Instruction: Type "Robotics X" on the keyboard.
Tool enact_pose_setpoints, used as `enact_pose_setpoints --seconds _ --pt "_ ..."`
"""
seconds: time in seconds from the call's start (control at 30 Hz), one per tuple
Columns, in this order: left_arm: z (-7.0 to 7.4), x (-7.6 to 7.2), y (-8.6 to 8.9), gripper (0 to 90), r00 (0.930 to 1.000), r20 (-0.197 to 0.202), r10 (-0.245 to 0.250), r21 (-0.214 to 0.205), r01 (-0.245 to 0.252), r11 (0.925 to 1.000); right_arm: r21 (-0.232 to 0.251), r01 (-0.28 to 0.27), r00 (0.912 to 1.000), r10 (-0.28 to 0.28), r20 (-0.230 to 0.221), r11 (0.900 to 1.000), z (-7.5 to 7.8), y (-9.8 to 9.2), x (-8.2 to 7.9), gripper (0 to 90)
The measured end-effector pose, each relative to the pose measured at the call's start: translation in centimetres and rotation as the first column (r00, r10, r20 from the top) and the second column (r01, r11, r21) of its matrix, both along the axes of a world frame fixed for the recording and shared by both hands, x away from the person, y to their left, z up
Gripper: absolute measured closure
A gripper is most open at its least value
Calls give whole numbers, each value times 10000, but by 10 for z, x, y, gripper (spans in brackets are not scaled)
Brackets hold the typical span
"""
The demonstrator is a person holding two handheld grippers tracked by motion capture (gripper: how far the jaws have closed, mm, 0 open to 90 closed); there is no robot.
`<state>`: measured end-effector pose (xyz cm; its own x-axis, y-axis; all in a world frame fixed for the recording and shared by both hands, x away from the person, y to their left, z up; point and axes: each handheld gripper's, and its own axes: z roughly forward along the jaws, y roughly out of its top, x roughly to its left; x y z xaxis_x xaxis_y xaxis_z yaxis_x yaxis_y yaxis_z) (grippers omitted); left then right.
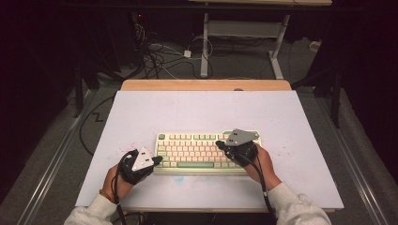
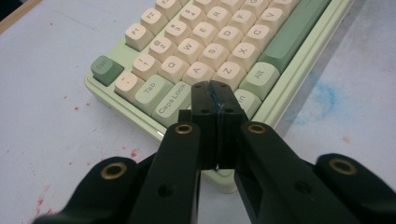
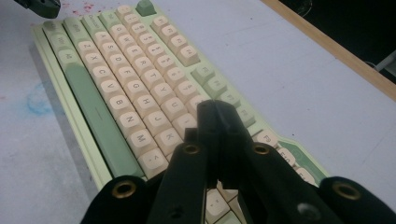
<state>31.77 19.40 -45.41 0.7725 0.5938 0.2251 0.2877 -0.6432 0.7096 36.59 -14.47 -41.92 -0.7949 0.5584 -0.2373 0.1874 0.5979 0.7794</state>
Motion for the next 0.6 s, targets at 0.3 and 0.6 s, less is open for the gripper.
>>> enact_pose_setpoints --seconds 0.3,0.6 --pt "4 1 -3 873 9999 58 -131 -205 132 9997 48 83 9999 -83 151 10000 3 -12 -7 900" --pt "8 6 -14 873 9992 40 -395 -329 396 9987 75 211 9993 -213 299 9997 8 -24 -16 900"
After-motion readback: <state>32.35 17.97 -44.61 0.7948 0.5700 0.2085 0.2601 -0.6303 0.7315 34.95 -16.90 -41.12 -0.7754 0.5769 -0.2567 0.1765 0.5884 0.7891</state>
